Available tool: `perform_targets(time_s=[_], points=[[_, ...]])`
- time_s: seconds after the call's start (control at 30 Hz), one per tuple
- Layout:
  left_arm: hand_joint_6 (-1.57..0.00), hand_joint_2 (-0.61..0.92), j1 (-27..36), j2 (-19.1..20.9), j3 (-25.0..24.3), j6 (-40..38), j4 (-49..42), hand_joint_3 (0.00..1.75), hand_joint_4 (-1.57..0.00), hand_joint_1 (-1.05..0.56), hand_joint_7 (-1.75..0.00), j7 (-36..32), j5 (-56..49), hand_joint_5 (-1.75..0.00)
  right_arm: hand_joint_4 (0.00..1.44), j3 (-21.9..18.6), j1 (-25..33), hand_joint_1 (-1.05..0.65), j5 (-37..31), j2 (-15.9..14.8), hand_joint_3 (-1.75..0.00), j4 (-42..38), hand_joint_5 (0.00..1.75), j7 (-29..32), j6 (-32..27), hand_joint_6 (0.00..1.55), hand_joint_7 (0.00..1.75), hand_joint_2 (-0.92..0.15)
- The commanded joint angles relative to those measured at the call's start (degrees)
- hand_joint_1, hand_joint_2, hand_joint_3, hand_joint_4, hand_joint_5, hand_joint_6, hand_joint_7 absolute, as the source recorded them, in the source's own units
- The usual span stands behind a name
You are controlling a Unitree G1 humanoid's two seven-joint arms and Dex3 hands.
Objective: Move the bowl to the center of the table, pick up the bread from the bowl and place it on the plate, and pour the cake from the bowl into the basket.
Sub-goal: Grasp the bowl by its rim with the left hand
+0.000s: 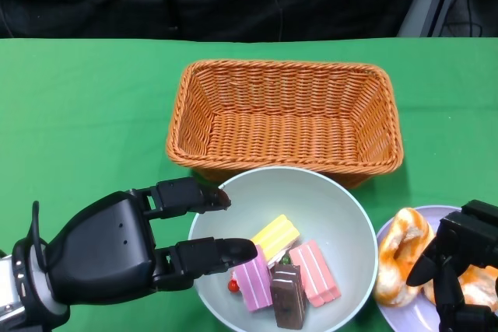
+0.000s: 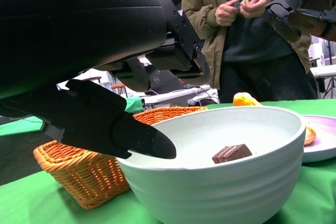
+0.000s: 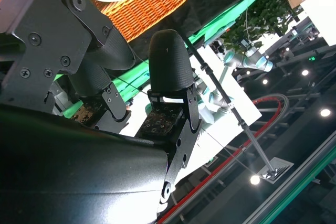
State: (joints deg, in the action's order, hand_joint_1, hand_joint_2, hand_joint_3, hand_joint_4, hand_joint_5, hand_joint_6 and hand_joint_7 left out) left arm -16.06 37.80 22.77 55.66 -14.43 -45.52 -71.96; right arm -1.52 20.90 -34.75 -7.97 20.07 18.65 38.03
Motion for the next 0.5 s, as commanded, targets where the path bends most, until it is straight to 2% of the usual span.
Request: perform_targets(time_s=[0.03, 0.07, 0.17, 0.5], points=[[-0.6, 0.86, -1.59, 1.51, 1.99, -0.97, -0.87, 0.0, -0.35, -0.29, -0.02, -1.64, -0.93, -0.64, 0.98, -0.49, 0.11, 0.04, 0.99, -0.19, -1.75, 0.44, 1.73, -0.13, 0.2, 0.92, 1.49, -0.07], [-0.6, 0.87, -2.14, 1.37, 2.99, -1.18, -1.24, 0.01, -0.37, -0.36, -0.02, -1.8, -1.49, -0.65, 0.98, -0.49, -0.02, 0.04, 1.0, -0.27, -1.75, 0.25, 1.73, -0.07, 0.47, 0.92, 1.49, -0.08], [-0.61, 0.87, -3.39, 1.48, 5.33, -2.32, -2.01, 0.01, -0.38, -0.43, -0.03, -3.28, -2.82, -0.66, 0.98, -0.47, 0.22, 0.03, 0.93, -0.23, -1.75, 0.55, 1.72, -0.42, 0.03, 0.91, 1.48, -0.09], [-0.68, 0.88, -5.34, 2.23, 9.6, -4.25, -4.05, 0.0, -0.4, -0.43, -0.05, -7.09, -3.82, -0.71, 0.98, -0.53, 0.07, 0.04, 1.2, -0.36, -1.75, 0.1, 1.71, -0.17, 0.86, 0.91, 1.48, -0.08]])
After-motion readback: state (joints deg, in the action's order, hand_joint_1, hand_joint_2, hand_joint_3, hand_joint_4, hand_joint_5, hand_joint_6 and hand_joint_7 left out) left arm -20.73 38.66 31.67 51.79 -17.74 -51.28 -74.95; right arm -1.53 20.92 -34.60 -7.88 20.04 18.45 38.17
